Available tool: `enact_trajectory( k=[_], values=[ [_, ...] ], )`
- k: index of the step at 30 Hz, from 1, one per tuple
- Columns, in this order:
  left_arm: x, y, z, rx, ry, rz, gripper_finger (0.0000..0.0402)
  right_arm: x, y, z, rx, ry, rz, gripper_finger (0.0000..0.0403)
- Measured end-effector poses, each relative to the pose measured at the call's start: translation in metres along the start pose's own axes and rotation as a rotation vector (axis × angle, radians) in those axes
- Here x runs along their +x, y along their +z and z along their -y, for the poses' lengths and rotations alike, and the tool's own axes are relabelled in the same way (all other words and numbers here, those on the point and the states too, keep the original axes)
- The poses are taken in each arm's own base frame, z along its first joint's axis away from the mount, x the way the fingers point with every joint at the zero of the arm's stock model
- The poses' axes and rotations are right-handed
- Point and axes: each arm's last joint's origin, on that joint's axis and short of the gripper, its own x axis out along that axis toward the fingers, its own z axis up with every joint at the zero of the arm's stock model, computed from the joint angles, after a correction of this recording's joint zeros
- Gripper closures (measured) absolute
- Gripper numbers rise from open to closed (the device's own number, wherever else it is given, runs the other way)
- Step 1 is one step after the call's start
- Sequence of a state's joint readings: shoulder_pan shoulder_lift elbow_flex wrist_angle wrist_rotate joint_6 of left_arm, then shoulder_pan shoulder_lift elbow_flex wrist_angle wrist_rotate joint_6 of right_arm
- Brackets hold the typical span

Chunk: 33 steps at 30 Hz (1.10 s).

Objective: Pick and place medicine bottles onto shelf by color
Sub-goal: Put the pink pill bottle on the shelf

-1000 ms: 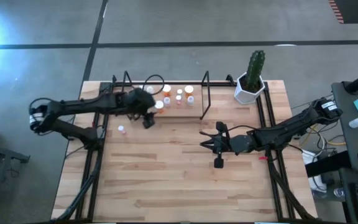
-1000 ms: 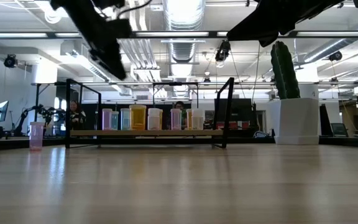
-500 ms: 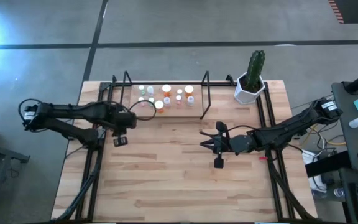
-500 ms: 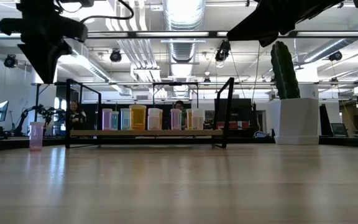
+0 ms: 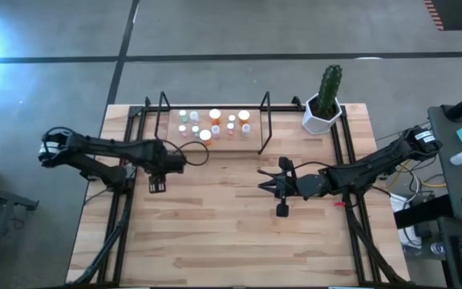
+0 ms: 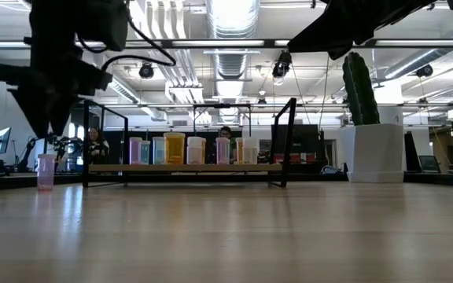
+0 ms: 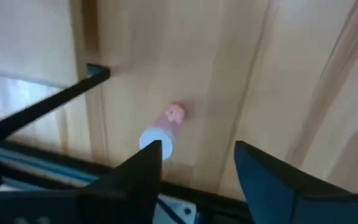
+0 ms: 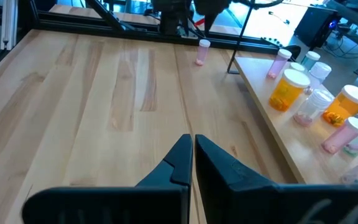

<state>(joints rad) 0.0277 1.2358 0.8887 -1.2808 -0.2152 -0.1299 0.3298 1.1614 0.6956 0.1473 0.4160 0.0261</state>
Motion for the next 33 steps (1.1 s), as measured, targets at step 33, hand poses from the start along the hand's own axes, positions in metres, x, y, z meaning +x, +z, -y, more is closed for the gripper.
enact_trajectory(
  k=[33],
  values=[
    [0.040,0.000,-0.020,0.090,0.071,-0.105,0.0185,0.000,0.000,0.000,0.003,0.000,0.000,0.0394]
  ],
)
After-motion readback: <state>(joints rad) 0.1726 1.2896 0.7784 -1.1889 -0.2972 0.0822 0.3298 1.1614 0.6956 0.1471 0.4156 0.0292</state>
